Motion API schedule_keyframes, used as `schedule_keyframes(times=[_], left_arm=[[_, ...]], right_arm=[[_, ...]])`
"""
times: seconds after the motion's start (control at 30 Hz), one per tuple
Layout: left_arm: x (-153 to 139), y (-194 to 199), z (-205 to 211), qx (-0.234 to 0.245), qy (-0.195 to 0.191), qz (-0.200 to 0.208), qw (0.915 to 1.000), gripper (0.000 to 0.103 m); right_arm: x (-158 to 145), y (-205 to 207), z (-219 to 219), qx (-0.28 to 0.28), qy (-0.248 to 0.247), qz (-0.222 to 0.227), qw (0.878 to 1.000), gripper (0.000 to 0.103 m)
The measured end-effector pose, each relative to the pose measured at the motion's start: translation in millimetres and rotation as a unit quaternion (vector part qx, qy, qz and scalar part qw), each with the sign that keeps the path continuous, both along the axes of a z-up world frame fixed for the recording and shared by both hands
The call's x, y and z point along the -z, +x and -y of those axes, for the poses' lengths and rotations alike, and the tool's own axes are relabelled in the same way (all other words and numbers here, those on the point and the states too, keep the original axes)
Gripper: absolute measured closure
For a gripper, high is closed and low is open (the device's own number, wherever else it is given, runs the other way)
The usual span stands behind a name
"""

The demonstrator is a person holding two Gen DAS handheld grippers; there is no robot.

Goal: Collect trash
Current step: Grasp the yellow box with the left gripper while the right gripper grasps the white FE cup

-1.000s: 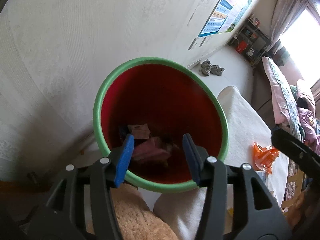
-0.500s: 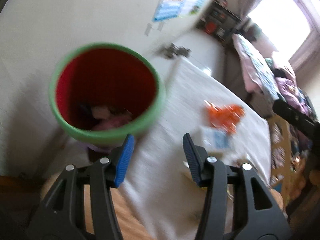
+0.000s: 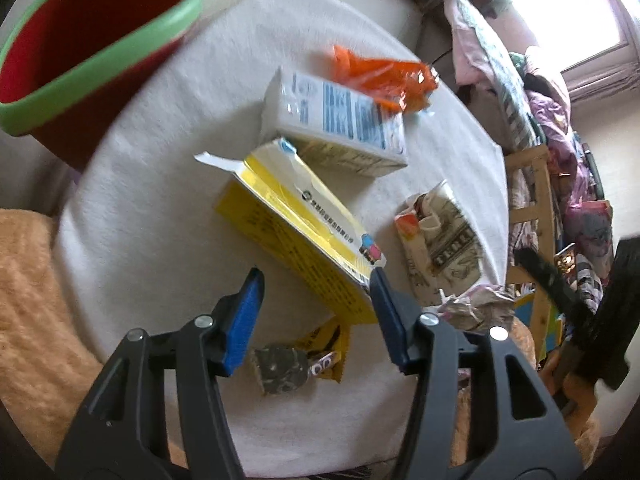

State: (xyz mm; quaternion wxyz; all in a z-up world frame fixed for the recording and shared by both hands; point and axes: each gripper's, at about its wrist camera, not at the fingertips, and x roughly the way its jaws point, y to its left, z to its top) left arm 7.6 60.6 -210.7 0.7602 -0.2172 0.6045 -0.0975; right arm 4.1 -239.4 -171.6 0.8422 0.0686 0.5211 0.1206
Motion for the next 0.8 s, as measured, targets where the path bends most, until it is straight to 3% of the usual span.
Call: schedule_keyframes(times=[0.23, 0.33, 0.47, 0.7, 0.8], left_arm=[[3.7, 17.9, 19.2, 0.027, 0.034, 0.006, 0.999, 0.051], [7.4, 21.1, 26.8, 0.047, 0.038, 0.003, 0.9982, 0.073], [2.9, 18.2, 34.9, 0.072, 0.028, 0.009, 0.997, 0.08], [-13.4, 16.3, 37.0, 0.11, 0.043, 0.024, 0.9927, 0.082], [-12.6, 19.9, 33.4, 0.12, 0.044, 0.015, 0.9917, 0.082]], right_arm=[[8.2, -5.7, 13.7, 0.016, 0.015, -0.01, 1.0, 0.037], [7.2, -8.2, 12.8, 0.01, 0.019, -0.009, 1.0, 0.037], [8.8, -4.3, 9.6, 0.004, 0.02, -0.011, 1.0, 0.037], [8.5, 14.4, -2.2, -0.03, 0.016, -0.024, 0.999, 0.037], [17.8, 25.4, -11.8, -0.048, 0.039, -0.049, 0.997, 0.037]])
